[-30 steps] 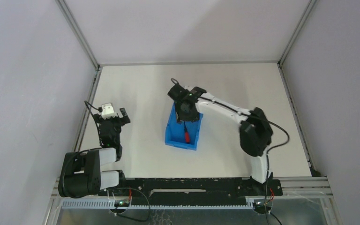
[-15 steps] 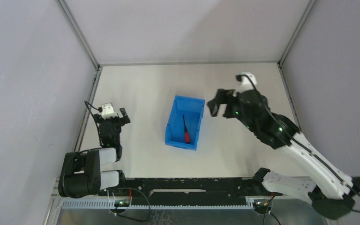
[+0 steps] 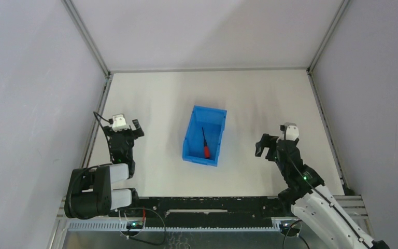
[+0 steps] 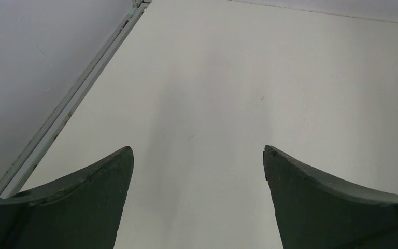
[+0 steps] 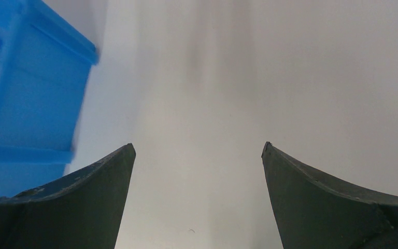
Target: Put the screwdriver in the bin
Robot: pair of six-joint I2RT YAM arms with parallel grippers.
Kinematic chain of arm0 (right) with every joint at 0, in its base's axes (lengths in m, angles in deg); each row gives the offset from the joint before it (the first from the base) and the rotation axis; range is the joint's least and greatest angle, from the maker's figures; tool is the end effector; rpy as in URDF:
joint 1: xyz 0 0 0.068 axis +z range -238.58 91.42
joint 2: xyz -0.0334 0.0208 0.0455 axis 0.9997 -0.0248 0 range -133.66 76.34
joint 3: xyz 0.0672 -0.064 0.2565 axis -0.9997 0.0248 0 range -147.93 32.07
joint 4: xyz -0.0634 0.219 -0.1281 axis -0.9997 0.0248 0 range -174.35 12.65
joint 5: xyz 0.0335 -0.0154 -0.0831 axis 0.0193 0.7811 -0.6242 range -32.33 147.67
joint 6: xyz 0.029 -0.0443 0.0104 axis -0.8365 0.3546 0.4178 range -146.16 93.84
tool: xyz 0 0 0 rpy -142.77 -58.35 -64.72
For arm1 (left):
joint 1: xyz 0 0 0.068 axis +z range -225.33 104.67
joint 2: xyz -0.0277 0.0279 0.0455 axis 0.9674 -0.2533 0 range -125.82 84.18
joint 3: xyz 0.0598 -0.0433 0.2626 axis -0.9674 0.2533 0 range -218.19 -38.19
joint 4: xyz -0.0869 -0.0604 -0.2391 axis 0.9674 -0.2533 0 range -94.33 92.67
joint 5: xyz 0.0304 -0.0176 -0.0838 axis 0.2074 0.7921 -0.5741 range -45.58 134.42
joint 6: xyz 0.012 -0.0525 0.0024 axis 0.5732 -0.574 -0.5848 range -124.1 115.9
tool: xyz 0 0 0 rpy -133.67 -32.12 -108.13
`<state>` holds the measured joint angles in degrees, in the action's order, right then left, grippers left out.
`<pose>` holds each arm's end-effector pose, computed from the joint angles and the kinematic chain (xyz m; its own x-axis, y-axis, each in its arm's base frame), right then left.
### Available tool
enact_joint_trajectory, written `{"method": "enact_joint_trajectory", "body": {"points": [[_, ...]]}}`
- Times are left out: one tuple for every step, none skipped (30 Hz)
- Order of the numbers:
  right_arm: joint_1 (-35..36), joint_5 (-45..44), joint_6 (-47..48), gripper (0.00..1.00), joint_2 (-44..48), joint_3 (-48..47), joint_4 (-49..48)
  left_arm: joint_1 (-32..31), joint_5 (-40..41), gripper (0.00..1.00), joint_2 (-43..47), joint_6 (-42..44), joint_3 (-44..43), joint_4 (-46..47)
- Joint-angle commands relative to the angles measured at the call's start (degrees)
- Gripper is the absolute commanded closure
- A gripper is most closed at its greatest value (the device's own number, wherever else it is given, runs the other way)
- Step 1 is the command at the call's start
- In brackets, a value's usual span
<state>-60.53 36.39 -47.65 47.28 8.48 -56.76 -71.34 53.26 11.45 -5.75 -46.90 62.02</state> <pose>0.1197 0.0492 0.2196 -0.5101 0.1150 -0.8524 0.0186 0.9923 0.1227 0.2109 0.0202 0.1627 -0.0748 -0.0338 -0.9966 -0.2238 0.9745 -0.0162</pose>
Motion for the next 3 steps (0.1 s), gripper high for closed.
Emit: {"method": "enact_joint_trajectory", "body": {"points": [[-2.8,4.0,-1.8,0.00,5.0,0.5,-8.3,0.1,0.0,0.00,0.6,-0.2,-2.0,1.8],[-3.5,4.4,-2.0,0.00,5.2,0.5,-8.1,0.1,0.0,0.00,0.6,-0.2,-2.1,1.8],[-3.9,4.5,-2.4,0.00,5.3,0.5,-7.8,0.1,0.0,0.00,0.7,-0.2,-2.0,1.8]]}}
